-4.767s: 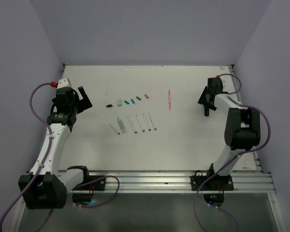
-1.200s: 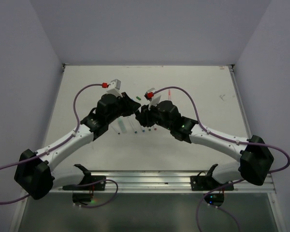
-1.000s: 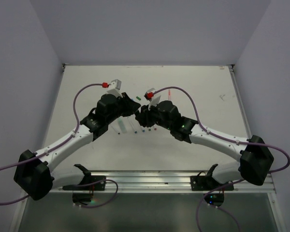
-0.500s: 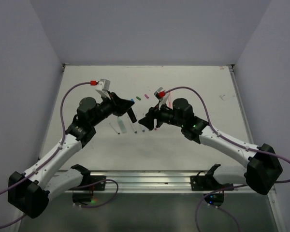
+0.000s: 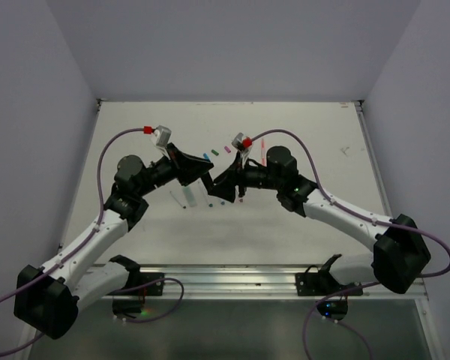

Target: Open the pen caps

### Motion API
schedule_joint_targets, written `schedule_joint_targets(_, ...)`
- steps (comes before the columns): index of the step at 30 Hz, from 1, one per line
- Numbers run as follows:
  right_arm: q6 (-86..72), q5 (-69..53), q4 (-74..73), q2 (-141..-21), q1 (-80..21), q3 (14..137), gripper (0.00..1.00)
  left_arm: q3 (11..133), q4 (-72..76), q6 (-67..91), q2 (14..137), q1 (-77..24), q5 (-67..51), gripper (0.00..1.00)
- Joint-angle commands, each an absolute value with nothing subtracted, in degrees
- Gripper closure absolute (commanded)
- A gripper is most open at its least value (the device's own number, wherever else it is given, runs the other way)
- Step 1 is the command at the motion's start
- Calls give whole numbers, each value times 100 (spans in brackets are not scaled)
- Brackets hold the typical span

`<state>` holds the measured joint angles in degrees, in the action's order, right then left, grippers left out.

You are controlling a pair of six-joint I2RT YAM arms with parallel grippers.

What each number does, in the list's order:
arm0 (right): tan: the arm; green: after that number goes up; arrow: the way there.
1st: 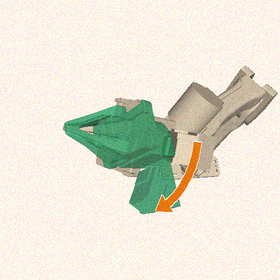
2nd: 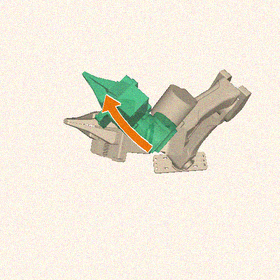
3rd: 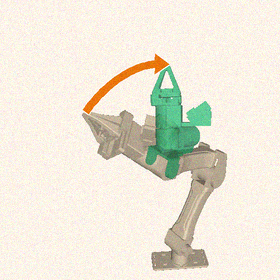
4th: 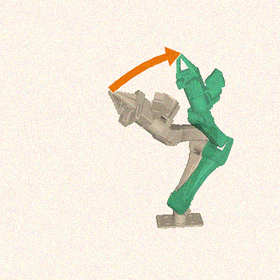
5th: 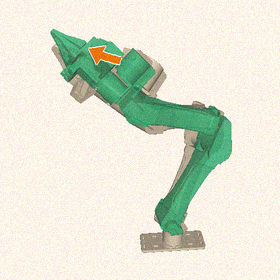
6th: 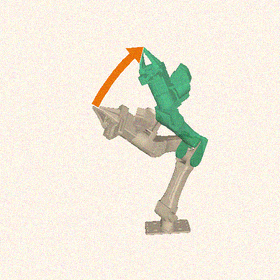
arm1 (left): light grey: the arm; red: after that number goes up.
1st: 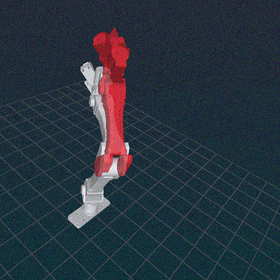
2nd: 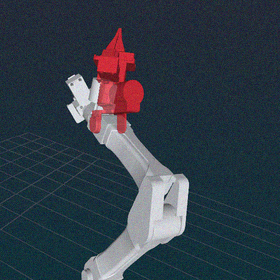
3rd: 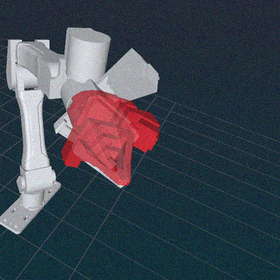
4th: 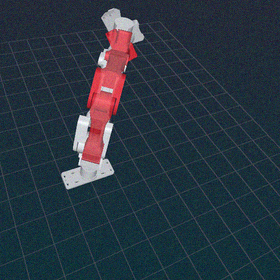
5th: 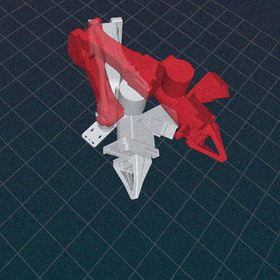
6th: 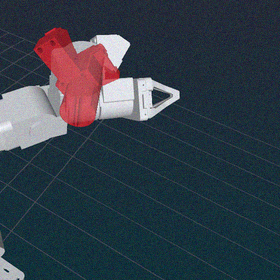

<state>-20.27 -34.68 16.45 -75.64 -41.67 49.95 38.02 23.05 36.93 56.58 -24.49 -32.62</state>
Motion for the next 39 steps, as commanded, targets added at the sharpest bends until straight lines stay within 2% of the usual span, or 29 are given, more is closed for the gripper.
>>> schedule_joint_targets(1, -2328, -4077, 2345, -7690, -4175, 5317, 41, 3709, 2979, 3911, 5686, -2426, -3603, 100)
schedule_joint_targets(17, -2698, -4553, 2856, -8174, -4175, 5528, 58, 3568, 3674, 4219, 5818, -2434, -3762, 100)
schedule_joint_targets(20, -2698, -4605, 2874, -8139, -4184, 5511, 65, 3542, 3674, 4201, 5810, -2426, -3779, 100)
schedule_joint_targets(26, -2672, -4684, 2857, -8077, -4175, 5441, 95, 3472, 3866, 4245, 5810, -2426, -3779, 100)
schedule_joint_targets(28, -2663, -4711, 2830, -8077, -4175, 5414, 100, 3472, 4007, 4280, 5801, -2426, -3797, 100)
schedule_joint_targets(39, -2373, -5132, 2690, -8121, -4175, 5089, 100, 3691, 4913, 4641, 5906, -2426, -3946, 100)
